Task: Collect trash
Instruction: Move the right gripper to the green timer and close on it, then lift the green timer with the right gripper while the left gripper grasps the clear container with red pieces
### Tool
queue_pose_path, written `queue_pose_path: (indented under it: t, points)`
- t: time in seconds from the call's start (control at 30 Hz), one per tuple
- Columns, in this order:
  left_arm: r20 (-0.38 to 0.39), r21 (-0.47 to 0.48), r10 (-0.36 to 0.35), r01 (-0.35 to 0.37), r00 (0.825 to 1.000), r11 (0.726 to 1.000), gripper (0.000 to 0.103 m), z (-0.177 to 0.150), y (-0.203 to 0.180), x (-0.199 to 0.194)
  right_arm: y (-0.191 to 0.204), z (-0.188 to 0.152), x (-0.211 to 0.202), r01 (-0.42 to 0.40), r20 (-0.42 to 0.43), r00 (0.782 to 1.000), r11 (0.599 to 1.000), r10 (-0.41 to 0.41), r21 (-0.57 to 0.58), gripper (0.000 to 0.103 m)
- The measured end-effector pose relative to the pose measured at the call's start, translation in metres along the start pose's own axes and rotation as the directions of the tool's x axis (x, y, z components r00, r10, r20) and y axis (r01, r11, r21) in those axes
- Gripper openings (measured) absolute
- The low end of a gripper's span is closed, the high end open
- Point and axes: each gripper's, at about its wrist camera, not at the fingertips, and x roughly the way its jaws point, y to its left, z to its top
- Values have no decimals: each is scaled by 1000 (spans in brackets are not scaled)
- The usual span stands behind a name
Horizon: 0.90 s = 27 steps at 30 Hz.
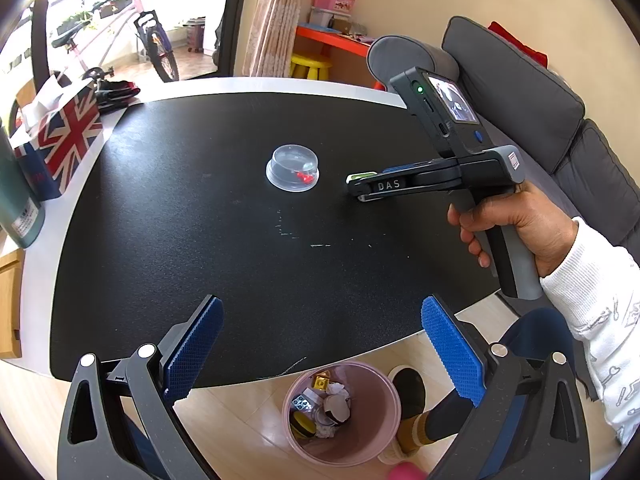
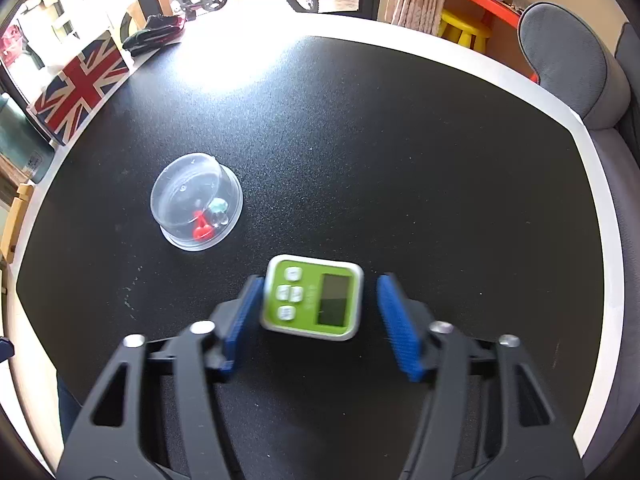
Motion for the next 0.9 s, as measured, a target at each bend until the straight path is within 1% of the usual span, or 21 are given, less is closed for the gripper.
queue_pose_path:
  t: [0.13, 0.37, 0.6, 0.9]
  points:
    - [3, 7, -2, 2, 1000, 1000, 95, 2, -2, 1, -4, -1, -2, -19, 1, 1000, 1000, 19, 10, 49]
    - [13, 22, 7, -7, 1000, 1000, 95, 12, -2, 4, -9, -6, -17, -50, 33, 998, 999, 49, 19, 49]
    - [22, 39, 15, -16, 1000, 999, 95, 29, -2, 13, -17, -15, -46, -90, 82, 993, 996, 88, 19, 49]
    - [12, 42, 31, -31, 999, 999, 95, 55, 4, 34, -25, -29, -78, -111, 130, 985, 994, 110, 3, 49]
